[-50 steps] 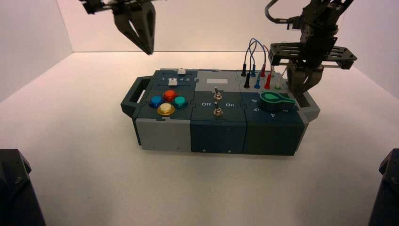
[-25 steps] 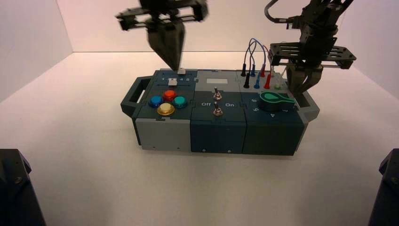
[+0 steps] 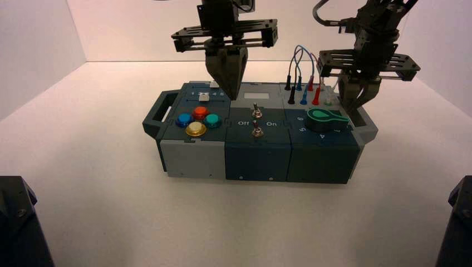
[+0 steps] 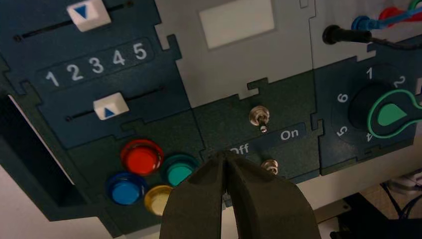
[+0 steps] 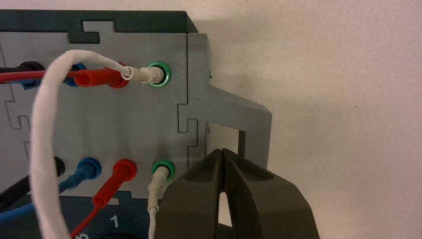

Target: Flip the top switch on with the left gripper.

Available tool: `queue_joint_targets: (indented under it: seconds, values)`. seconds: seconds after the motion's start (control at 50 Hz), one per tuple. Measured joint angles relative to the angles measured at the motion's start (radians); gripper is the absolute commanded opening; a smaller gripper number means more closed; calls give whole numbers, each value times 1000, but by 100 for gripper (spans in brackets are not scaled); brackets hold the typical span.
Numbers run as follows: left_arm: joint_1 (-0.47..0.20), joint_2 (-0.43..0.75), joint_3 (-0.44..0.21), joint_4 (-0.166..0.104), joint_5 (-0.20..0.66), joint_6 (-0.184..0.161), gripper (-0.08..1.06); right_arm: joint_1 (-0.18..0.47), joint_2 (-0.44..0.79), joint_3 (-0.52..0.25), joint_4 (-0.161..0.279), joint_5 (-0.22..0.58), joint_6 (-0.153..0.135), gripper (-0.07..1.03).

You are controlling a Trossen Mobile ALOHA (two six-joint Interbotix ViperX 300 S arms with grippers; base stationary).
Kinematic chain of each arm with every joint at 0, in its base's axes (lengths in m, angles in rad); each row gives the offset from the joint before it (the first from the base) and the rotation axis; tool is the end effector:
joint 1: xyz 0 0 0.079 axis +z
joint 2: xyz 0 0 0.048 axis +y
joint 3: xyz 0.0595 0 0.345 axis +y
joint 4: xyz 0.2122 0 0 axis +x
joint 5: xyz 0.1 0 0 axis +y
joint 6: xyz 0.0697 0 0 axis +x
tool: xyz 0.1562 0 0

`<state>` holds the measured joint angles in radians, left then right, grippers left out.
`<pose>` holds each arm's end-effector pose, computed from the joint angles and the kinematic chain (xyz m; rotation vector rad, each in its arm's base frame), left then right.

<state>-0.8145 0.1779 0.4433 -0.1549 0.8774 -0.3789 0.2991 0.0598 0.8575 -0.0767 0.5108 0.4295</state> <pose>0.2488 -0.3028 0.0507 0.1553 1.5607 -0.3793 0.2913 0.0810 -0.0035 0.0596 1.4219 -0.0421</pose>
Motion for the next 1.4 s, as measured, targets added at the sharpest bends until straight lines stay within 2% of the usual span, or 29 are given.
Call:
queue_joint_targets:
  seconds: [0.26,0.82,1.4]
  values:
    - [-8,20,-2,0,-5,-5,-3,0,0,0,0,0,0,-2]
    - [-9,89,-61,8,-9,-8,-3,2,0,0,0,0,0,-2]
    - [-18,123,-91,11,-3,-5,-3,2,0,0,-2,0,0,-2]
